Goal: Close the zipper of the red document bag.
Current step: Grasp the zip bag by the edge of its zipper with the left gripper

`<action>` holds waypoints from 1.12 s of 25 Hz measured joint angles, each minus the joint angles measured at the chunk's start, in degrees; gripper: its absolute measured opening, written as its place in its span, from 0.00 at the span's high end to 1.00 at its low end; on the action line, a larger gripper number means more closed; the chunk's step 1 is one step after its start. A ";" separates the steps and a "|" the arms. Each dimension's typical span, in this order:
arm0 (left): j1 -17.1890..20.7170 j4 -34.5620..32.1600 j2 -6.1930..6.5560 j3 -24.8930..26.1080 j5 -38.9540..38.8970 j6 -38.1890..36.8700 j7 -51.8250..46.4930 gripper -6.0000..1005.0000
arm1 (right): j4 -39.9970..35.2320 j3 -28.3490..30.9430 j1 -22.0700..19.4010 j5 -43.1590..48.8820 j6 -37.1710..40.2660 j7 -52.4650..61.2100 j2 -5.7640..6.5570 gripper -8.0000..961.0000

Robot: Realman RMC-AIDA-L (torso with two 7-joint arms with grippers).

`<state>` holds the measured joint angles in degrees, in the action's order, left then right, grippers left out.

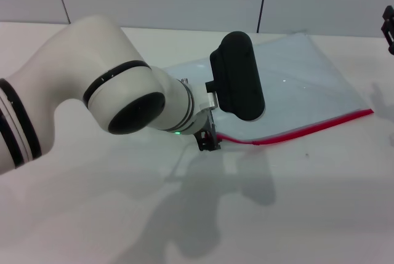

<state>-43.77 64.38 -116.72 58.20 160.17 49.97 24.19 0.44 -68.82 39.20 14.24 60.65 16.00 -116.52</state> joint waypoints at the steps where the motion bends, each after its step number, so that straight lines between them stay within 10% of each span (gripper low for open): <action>1: 0.00 0.09 0.00 0.01 -0.12 0.05 -0.03 0.22 | 0.00 0.00 0.00 0.00 0.00 0.00 0.00 0.46; 18: 0.49 -0.04 0.00 0.10 0.13 -2.09 -0.21 0.80 | 0.00 -0.48 -0.10 0.35 0.68 1.39 0.07 0.46; 28: 1.98 -0.13 0.08 0.37 0.27 -6.51 -1.13 0.93 | 0.00 -0.62 -0.14 0.37 0.77 1.41 0.02 0.46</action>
<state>-41.79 64.24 -116.64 58.57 160.44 43.46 23.06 0.44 -69.44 39.06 14.61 61.41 17.41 -116.50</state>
